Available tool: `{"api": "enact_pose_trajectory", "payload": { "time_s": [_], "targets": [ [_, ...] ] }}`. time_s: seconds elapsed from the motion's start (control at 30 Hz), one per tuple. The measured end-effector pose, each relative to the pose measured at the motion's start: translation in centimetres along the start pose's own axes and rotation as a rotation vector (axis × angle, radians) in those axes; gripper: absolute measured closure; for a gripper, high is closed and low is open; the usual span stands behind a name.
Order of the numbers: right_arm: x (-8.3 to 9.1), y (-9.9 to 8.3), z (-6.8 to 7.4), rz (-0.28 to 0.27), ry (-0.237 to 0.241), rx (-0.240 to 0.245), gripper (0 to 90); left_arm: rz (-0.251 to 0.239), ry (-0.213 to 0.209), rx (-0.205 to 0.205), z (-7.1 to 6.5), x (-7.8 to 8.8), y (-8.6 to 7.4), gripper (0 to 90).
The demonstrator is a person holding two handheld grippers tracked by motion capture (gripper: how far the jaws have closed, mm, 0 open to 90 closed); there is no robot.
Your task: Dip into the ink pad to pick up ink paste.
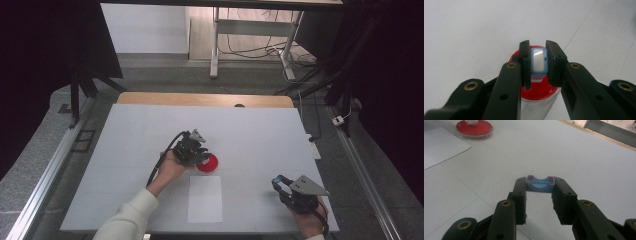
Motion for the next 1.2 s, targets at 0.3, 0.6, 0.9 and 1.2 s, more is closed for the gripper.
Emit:
{"api": "enact_pose_trajectory", "payload": {
  "time_s": [0.3,0.6,0.9,1.2],
  "targets": [
    [0.03,0.00,0.00,-0.002,0.000,0.000,64.5,0.015,0.002,-0.003,0.08,-0.23,-0.30,75.9],
    [-0.05,-0.04,0.06,0.002,0.002,0.001,64.5,0.022,-0.003,0.004,0.13,-0.37,-0.37,76.0],
    [-0.10,-0.01,0.15,-0.001,0.005,0.002,64.5,0.045,0.011,-0.013,-0.03,-0.74,-0.50,76.2],
    [-0.14,-0.01,0.23,0.005,0.004,0.004,64.5,0.057,0.027,-0.021,-0.16,-0.85,-0.47,76.3]
  ]
}}
Point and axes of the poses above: each handheld gripper's, and its own axes: x roughly backward along the jaws, y roughly out of its top, z roughly to its left, the point moved 10 cm from there along -x, roughly forward along the jaws, and after that the axes turned 4 degrees about y, right-handed, at the moved point
